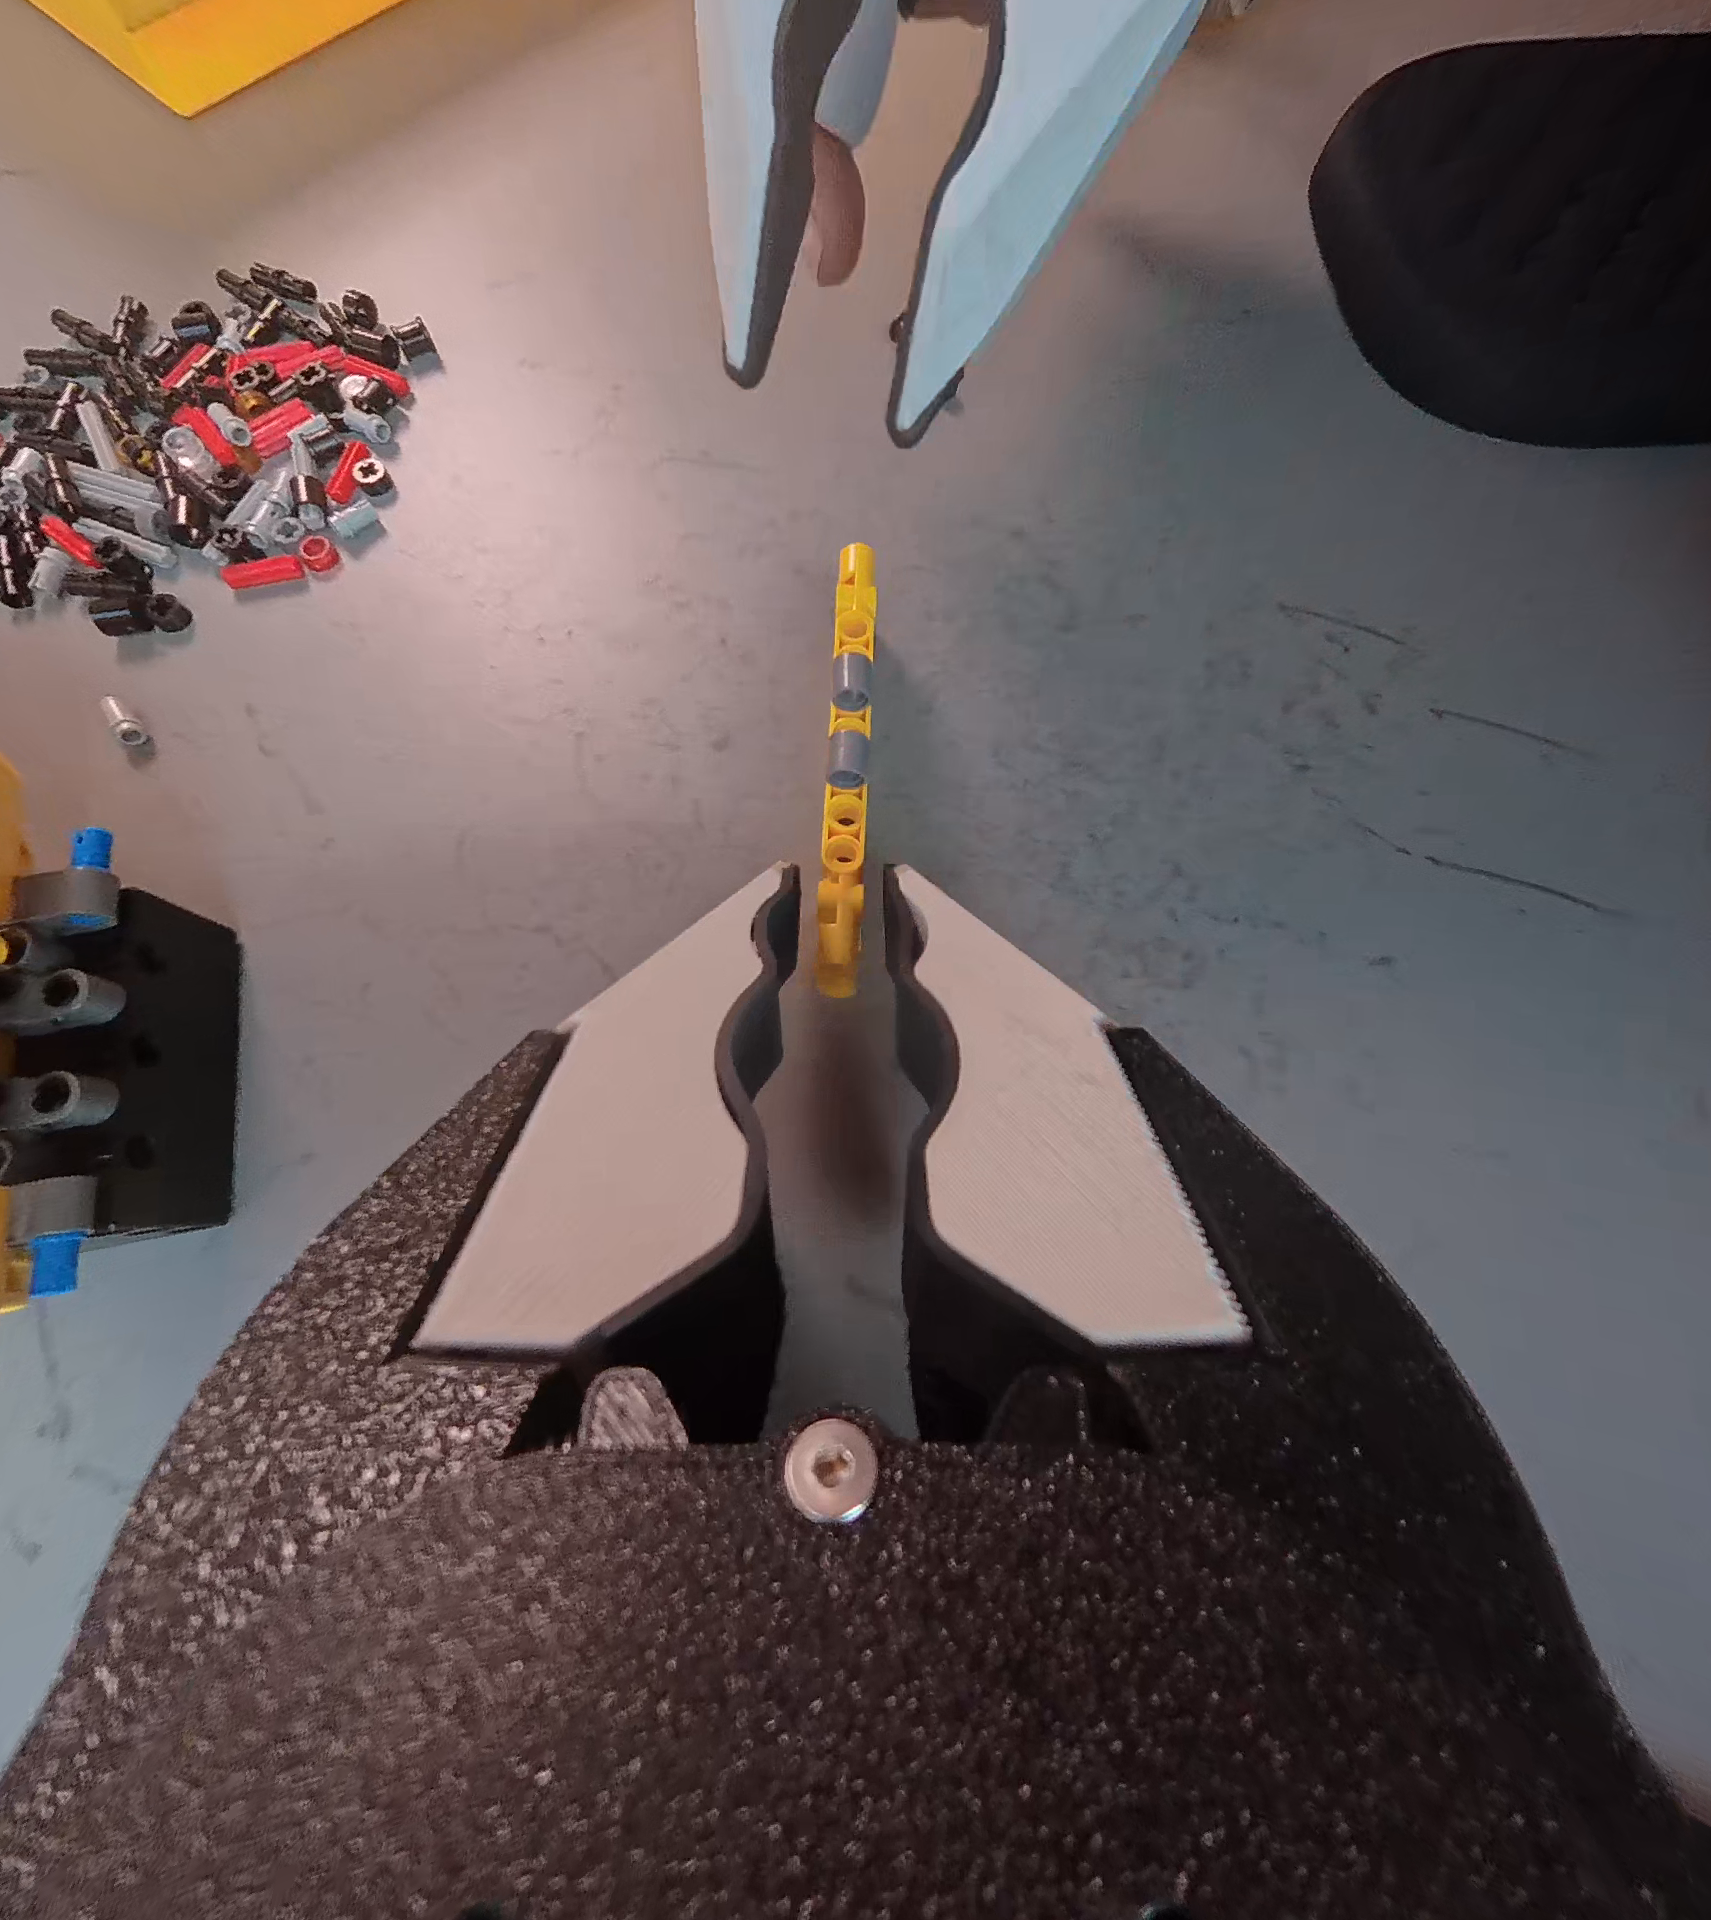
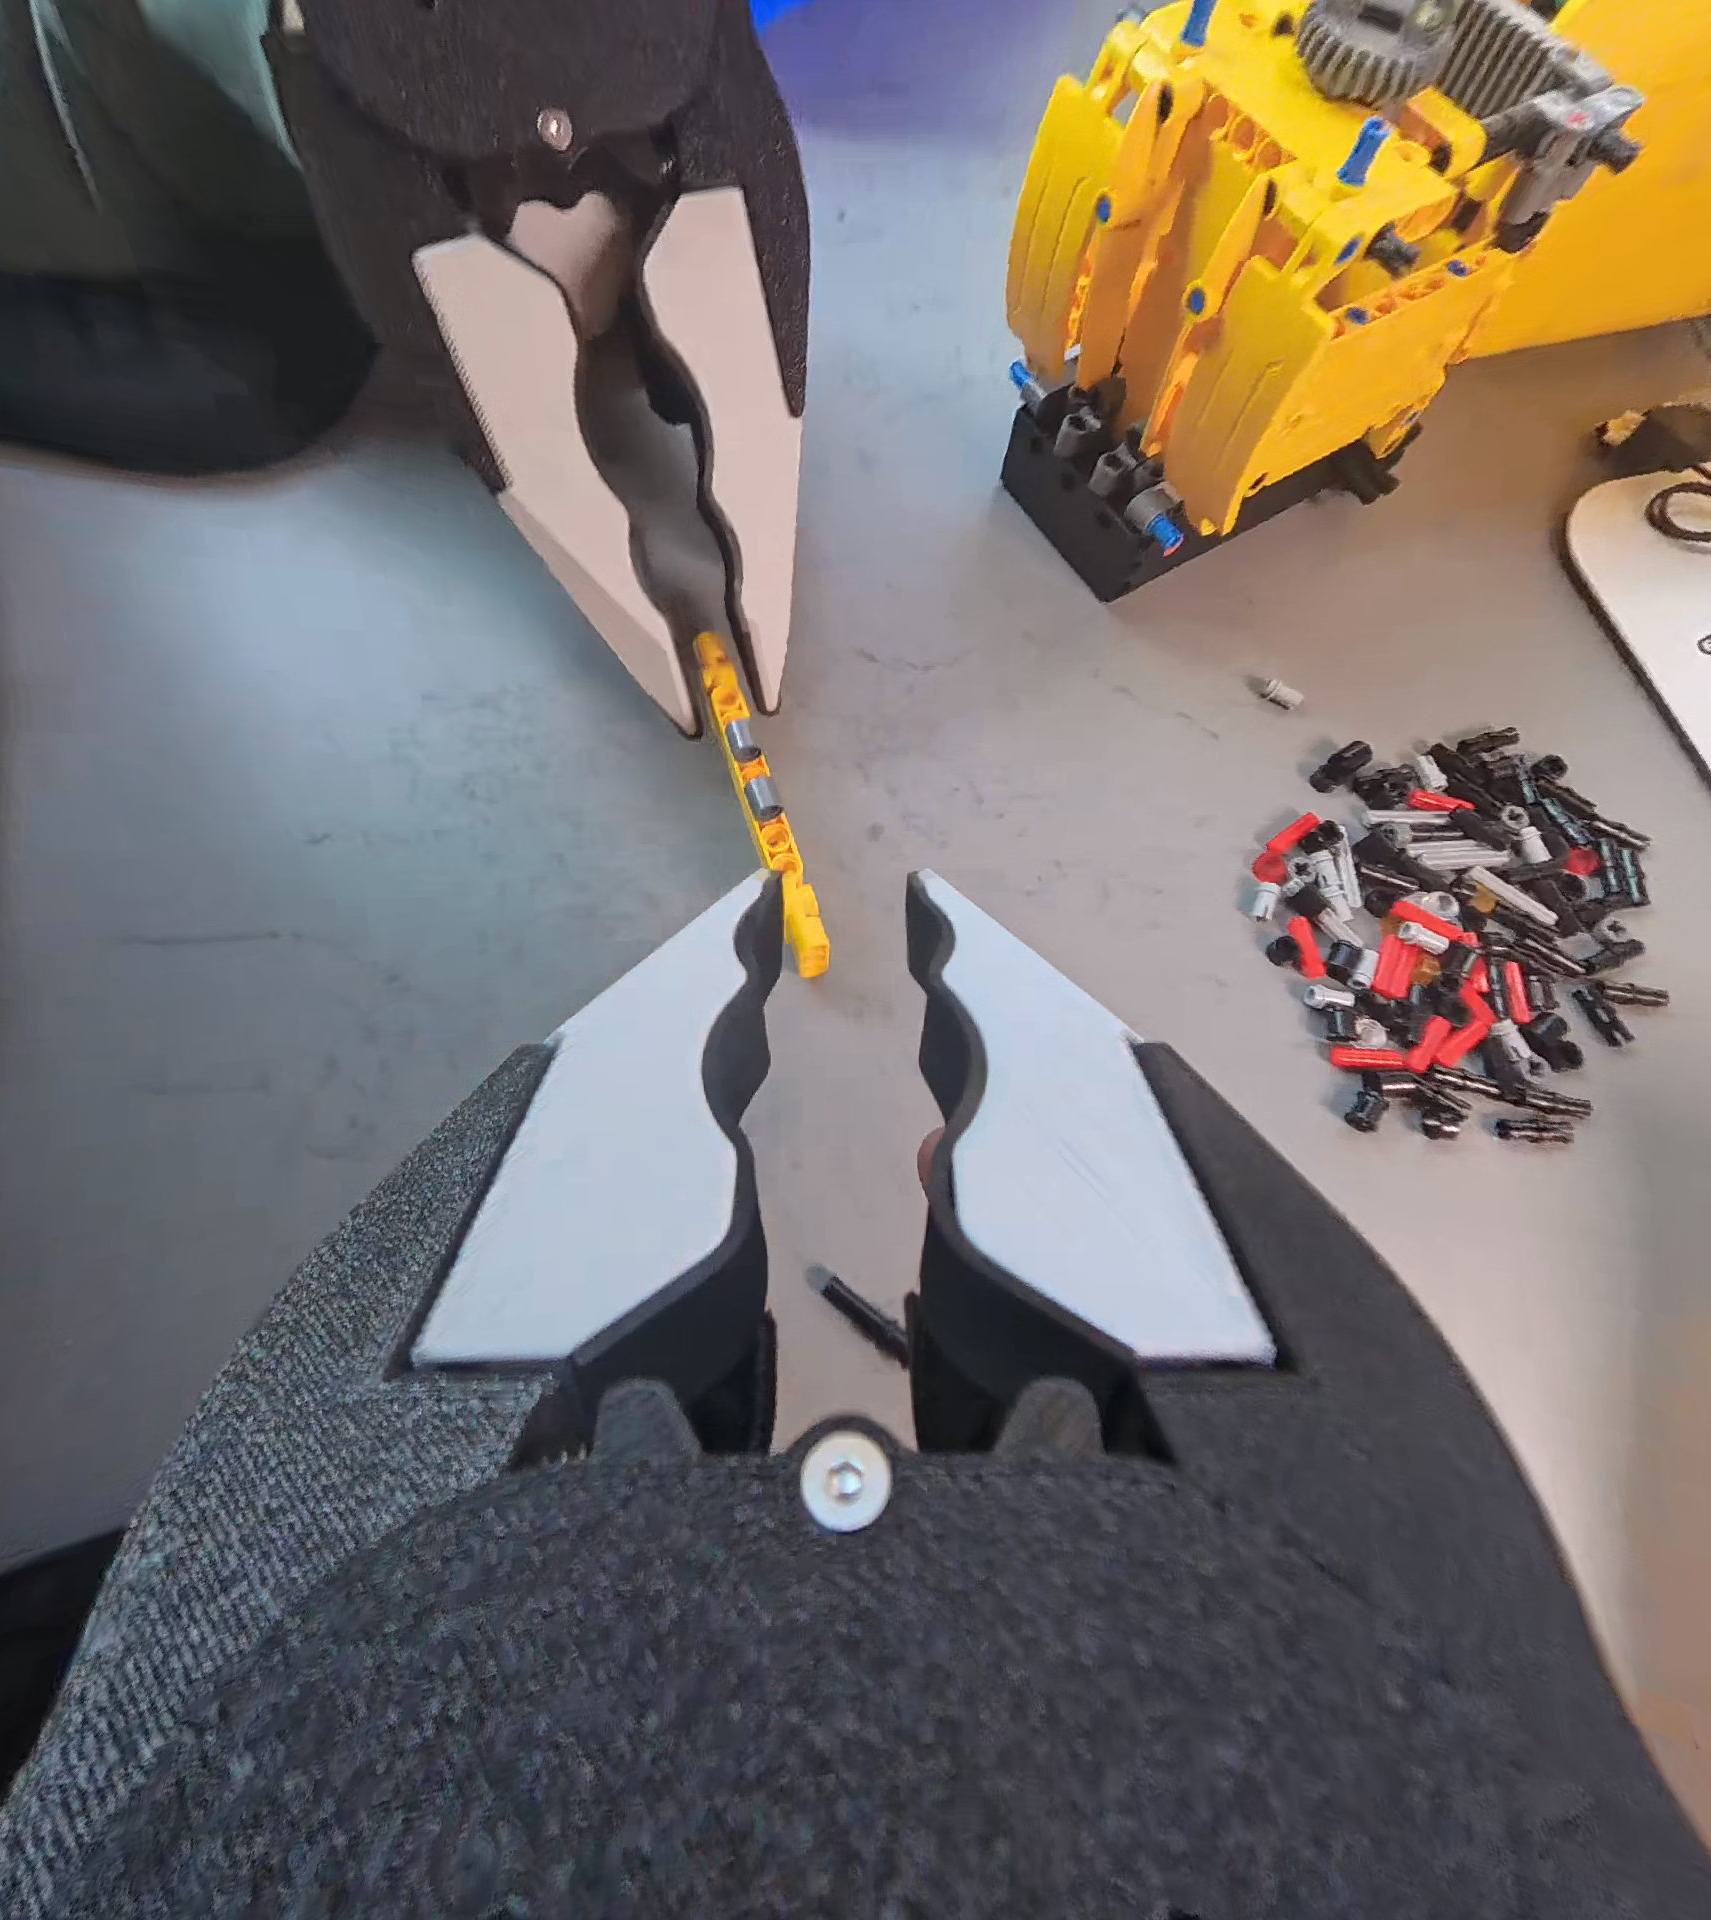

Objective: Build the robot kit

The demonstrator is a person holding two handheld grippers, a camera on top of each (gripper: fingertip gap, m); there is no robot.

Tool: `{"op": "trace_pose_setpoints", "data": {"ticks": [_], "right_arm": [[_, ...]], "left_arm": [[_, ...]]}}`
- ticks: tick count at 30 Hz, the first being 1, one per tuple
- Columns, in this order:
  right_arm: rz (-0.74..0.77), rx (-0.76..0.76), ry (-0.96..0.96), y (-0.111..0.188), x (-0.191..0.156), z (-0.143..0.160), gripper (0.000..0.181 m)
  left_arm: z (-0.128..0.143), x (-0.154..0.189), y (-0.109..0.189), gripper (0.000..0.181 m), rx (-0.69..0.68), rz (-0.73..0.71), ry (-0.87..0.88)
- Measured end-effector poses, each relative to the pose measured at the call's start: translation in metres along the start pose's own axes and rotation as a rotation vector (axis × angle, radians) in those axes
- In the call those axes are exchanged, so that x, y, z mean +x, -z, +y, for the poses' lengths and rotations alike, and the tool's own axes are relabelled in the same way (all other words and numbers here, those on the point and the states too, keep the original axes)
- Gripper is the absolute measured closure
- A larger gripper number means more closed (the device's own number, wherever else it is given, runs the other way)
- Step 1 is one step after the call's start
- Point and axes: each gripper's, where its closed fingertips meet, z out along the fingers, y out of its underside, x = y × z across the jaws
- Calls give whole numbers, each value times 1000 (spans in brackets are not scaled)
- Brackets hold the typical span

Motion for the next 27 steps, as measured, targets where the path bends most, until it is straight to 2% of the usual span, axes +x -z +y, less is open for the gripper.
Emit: {"op": "trace_pose_setpoints", "data": {"ticks": [4,12,16,19,22,24,27], "right_arm": [[103,205,-94,-4,18,-11,158],[281,327,-104,21,47,-11,159],[388,323,-92,38,62,-3,160],[443,309,-82,46,68,3,165],[472,300,-70,49,70,9,165],[471,315,-72,50,70,11,179],[465,327,-84,49,70,12,181]], "left_arm": [[-1,-4,1,167,8,-29,1],[-5,-12,9,169,57,-82,11],[-7,-23,16,169,86,-140,37],[-10,-34,23,159,129,-200,62],[-17,-39,31,156,183,-232,69],[-20,-40,33,155,203,-237,62],[-20,-38,33,153,204,-222,49]]}}
